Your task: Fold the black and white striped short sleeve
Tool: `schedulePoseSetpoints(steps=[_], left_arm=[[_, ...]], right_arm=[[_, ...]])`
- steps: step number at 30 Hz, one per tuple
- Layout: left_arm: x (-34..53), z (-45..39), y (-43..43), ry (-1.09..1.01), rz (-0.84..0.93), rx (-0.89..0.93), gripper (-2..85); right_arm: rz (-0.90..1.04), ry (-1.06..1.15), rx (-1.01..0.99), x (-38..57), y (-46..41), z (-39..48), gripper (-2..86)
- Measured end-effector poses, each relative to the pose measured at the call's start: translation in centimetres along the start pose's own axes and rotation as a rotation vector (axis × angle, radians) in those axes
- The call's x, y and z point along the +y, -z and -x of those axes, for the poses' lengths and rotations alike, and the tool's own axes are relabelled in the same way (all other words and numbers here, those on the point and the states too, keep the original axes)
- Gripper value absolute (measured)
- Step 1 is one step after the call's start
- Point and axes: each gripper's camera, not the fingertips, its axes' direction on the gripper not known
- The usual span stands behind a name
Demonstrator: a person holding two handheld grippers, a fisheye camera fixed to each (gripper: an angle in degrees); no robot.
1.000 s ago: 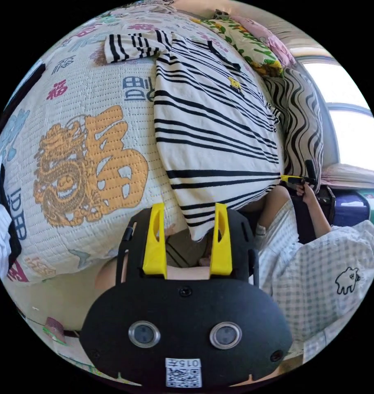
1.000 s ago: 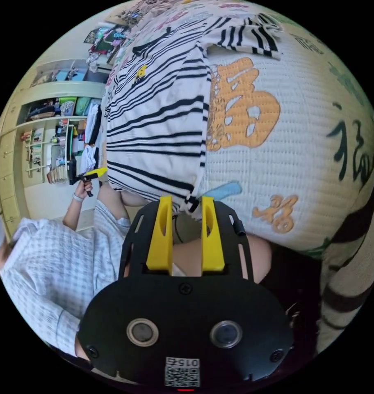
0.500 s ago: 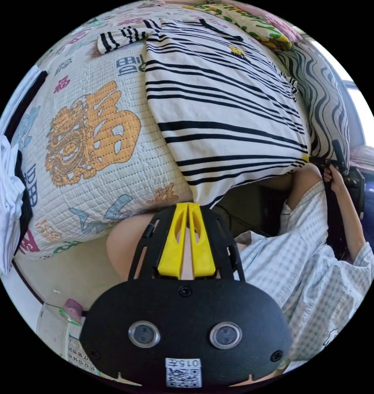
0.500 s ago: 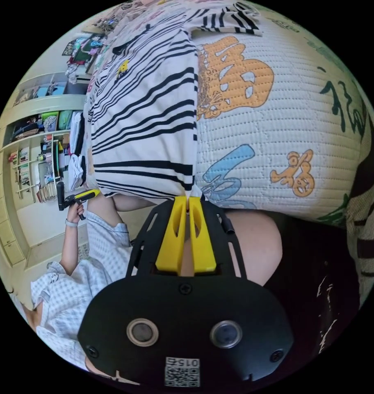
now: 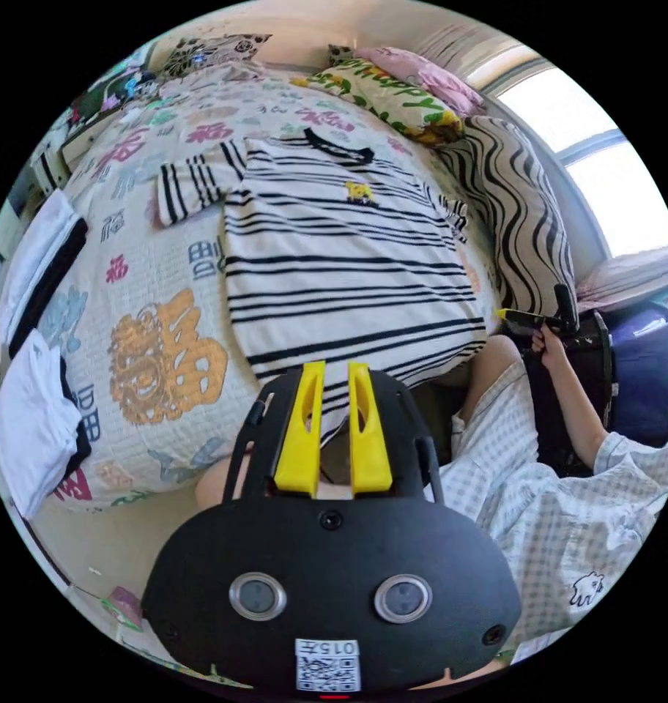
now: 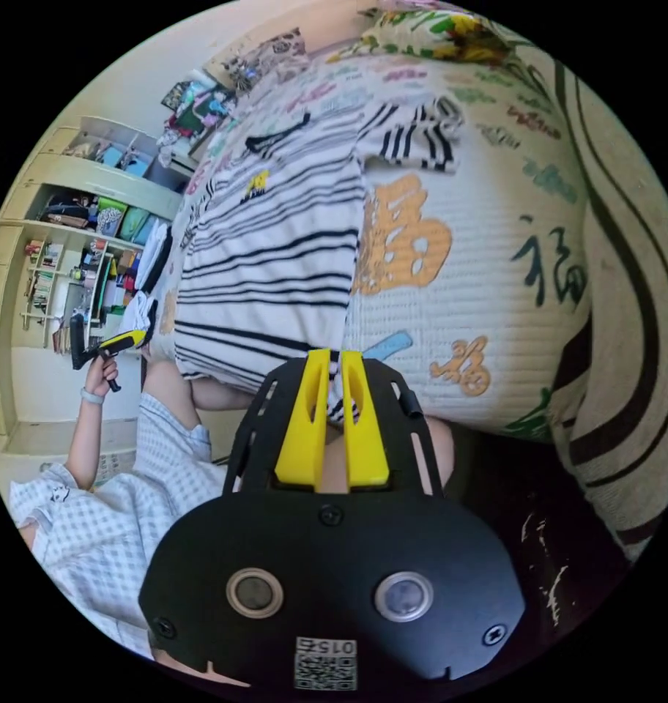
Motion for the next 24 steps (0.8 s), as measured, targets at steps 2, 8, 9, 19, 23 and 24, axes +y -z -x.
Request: schedulePoseSetpoints(steps=[2, 8, 9, 19, 23, 24], left_arm=[[-4.8, -4.6, -0.8, -0.076, -0.044, 0.035, 7.1], [-20.9, -20.6, -9.0, -0.298, -0.087, 0.100, 8.0], [-22.5, -22.2, -10.3, -0.316, -0.083, 0.108, 8.0], [-38.0, -38.9, -40.9, -0.393, 0.124, 0.032, 9.6], [-38.5, -39.0, -49.1, -0.369, 0.171, 0.037, 4.3], [-38.6, -38.8, -49.9, -0.362, 0.170, 0.046, 2.7]], right_arm=[[-0.104, -0.011, -0.017, -0.7, 3.3, -1.0, 3.1], [-0.352, -0.118, -0.086, -4.0, 7.9, -6.6, 6.1], [-0.368, -0.136, -0.089, -4.4, 8.1, -7.2, 6.4], [-0.417, -0.173, -0.110, -10.5, 6.7, -13.2, 7.0], [-0.385, -0.172, -0.086, -12.3, 5.5, -14.5, 5.2], [-0.382, -0.174, -0.083, -12.4, 5.4, -14.6, 3.9]])
